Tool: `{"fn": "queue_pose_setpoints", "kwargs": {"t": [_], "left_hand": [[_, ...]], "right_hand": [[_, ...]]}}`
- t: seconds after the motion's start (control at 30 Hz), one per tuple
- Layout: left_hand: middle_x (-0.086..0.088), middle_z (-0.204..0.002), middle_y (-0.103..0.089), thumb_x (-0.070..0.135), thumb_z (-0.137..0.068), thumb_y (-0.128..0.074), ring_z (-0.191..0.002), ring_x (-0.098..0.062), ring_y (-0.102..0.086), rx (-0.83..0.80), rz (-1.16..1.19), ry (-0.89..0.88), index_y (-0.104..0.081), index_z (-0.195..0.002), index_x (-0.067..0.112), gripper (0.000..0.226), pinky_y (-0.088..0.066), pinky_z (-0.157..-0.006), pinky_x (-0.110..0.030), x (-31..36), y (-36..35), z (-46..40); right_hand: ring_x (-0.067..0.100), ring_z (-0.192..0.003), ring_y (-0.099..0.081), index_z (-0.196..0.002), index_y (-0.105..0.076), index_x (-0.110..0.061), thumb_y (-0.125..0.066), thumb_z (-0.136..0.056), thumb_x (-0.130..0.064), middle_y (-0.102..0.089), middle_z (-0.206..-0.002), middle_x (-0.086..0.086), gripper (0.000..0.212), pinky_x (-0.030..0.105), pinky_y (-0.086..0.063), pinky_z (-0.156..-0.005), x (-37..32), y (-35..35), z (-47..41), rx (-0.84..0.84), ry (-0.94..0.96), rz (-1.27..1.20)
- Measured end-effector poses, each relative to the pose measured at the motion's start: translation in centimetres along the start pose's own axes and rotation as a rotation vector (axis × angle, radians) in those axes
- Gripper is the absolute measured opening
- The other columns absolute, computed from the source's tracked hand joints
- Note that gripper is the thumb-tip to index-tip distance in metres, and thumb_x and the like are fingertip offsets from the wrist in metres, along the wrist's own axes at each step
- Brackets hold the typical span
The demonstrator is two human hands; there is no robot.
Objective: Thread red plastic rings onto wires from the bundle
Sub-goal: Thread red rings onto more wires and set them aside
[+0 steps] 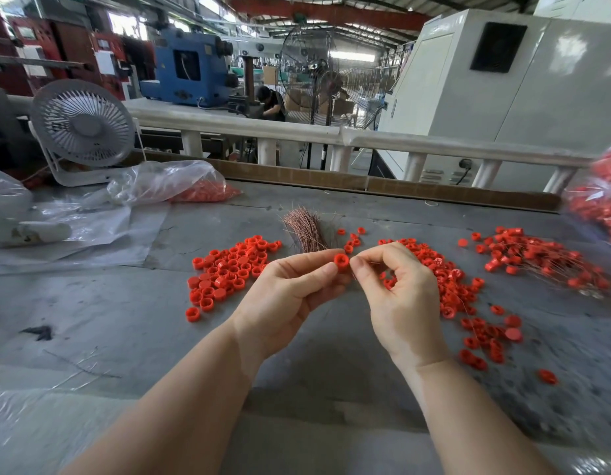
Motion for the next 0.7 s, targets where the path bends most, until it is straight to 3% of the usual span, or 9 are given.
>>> {"fn": "queue_pose_setpoints", "kwargs": {"t": [0.33, 0.5, 0.7], "left_hand": [[-0.005, -0.076, -0.073, 0.010, -0.066, -0.064, -0.068, -0.009, -0.069, 0.006, -0.085, -0.042, -0.077, -0.077, 0.012, 0.017, -0.055, -0.062, -0.017, 0.4, 0.0, 0.1], [-0.007, -0.076, -0.072, 0.010, -0.065, -0.065, -0.068, -0.010, -0.068, 0.014, -0.155, -0.085, -0.073, -0.084, 0.010, 0.020, -0.055, -0.063, -0.018, 0.7, 0.1, 0.2], [-0.007, -0.079, -0.073, 0.009, -0.067, -0.064, -0.072, -0.012, -0.070, 0.024, -0.224, -0.136, -0.070, -0.089, 0.008, 0.023, -0.054, -0.065, -0.018, 1.2, 0.0, 0.3]], "right_hand": [[0.009, -0.069, -0.054, -0.072, -0.064, -0.011, -0.060, -0.080, -0.019, -0.060, -0.070, -0.003, 0.013, 0.021, -0.043, -0.066, 0.1, -0.2, 0.1, -0.029, -0.038, -0.027], [0.006, -0.068, -0.054, -0.072, -0.065, -0.013, -0.060, -0.081, -0.022, -0.061, -0.069, -0.004, 0.014, 0.011, -0.039, -0.065, 0.3, -0.5, 0.2, -0.052, -0.070, -0.059], [0.009, -0.065, -0.055, -0.071, -0.067, -0.010, -0.068, -0.083, -0.013, -0.063, -0.067, 0.000, 0.012, 0.017, -0.041, -0.063, 0.8, -0.7, 0.2, -0.072, -0.109, -0.083]]}}
Point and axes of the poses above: each hand's wrist, its own z-axis away from the middle knuckle, its own y-axis out of the back of the hand, x = y × z, the point moved 10 cm from there along -z, towards the middle knuckle
